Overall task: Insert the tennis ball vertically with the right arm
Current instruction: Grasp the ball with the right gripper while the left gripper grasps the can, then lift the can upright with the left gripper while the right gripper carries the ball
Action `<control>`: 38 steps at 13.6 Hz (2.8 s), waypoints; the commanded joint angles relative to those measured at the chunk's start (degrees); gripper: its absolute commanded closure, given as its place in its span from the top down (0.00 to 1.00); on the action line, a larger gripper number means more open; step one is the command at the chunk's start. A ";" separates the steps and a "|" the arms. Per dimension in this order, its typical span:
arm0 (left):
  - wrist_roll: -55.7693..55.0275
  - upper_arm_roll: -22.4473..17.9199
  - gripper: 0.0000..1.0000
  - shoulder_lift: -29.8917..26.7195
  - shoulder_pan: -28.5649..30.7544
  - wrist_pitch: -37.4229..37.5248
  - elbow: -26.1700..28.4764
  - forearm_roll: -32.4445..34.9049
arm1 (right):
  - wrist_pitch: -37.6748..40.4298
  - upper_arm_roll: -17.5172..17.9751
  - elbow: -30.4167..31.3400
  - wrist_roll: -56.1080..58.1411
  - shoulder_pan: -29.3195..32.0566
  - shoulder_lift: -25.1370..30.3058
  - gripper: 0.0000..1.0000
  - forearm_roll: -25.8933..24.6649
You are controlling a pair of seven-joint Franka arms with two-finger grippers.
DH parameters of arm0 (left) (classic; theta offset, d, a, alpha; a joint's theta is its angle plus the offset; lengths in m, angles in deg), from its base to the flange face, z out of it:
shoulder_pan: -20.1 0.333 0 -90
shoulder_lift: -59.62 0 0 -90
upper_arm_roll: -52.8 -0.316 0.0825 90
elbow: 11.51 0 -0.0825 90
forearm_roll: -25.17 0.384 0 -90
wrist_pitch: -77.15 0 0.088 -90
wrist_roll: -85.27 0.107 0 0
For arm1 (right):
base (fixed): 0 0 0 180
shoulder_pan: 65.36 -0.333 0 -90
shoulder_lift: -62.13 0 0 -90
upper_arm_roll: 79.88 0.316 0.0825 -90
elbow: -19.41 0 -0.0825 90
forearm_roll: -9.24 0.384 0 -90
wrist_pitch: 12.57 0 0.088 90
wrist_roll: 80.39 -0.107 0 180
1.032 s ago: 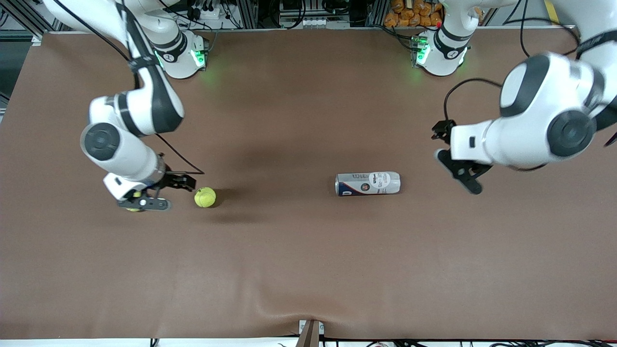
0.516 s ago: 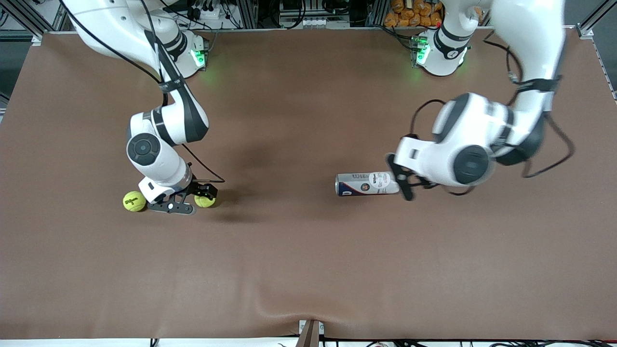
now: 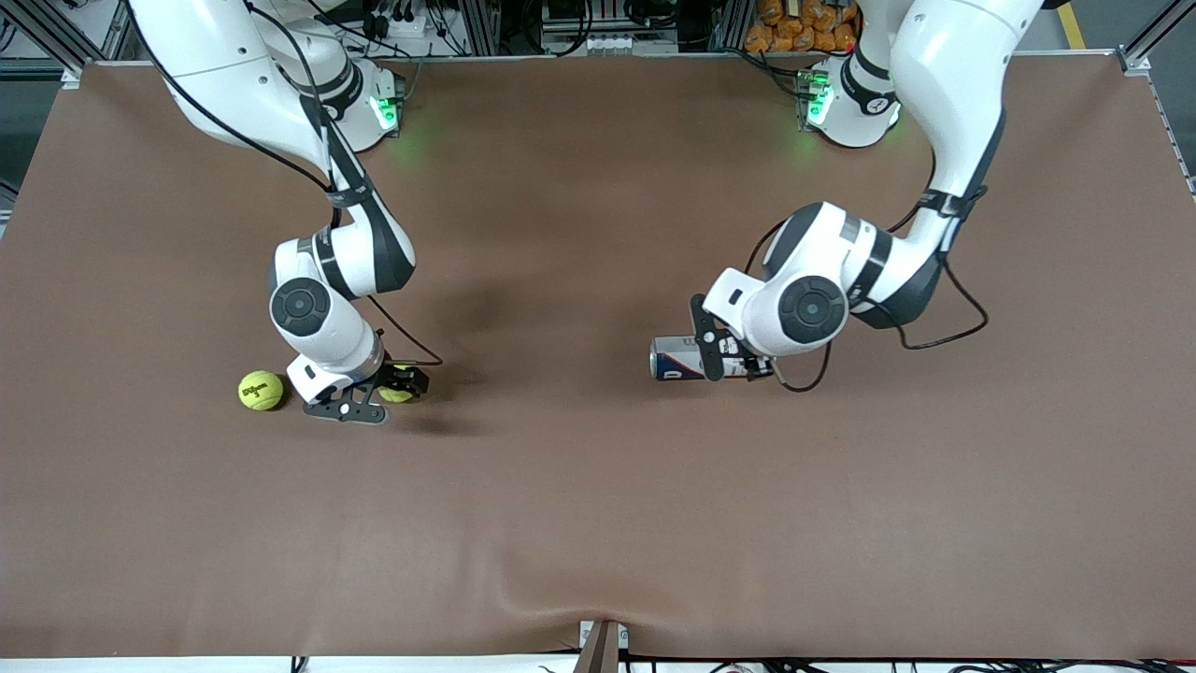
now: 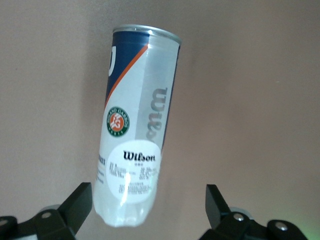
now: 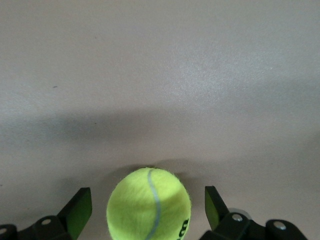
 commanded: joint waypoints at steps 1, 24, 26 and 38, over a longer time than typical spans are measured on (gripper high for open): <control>2.71 0.06 1.00 -0.23 -0.46 -5.14 2.76 3.45 | -0.63 0.07 0.81 -0.96 0.17 0.13 1.00 -0.24; 2.01 -0.03 0.60 5.75 -3.54 -17.19 5.84 10.32 | 0.51 0.16 0.29 -5.61 -1.67 0.91 0.00 -0.24; 2.54 -0.03 0.56 5.32 -3.02 -16.84 5.57 10.32 | 4.09 0.16 -0.76 -6.14 -1.58 3.28 0.00 -0.16; 13.94 2.08 0.59 2.77 0.76 -16.66 -1.72 -5.92 | 44.87 -0.11 -29.40 -11.68 -1.06 7.86 0.00 -0.94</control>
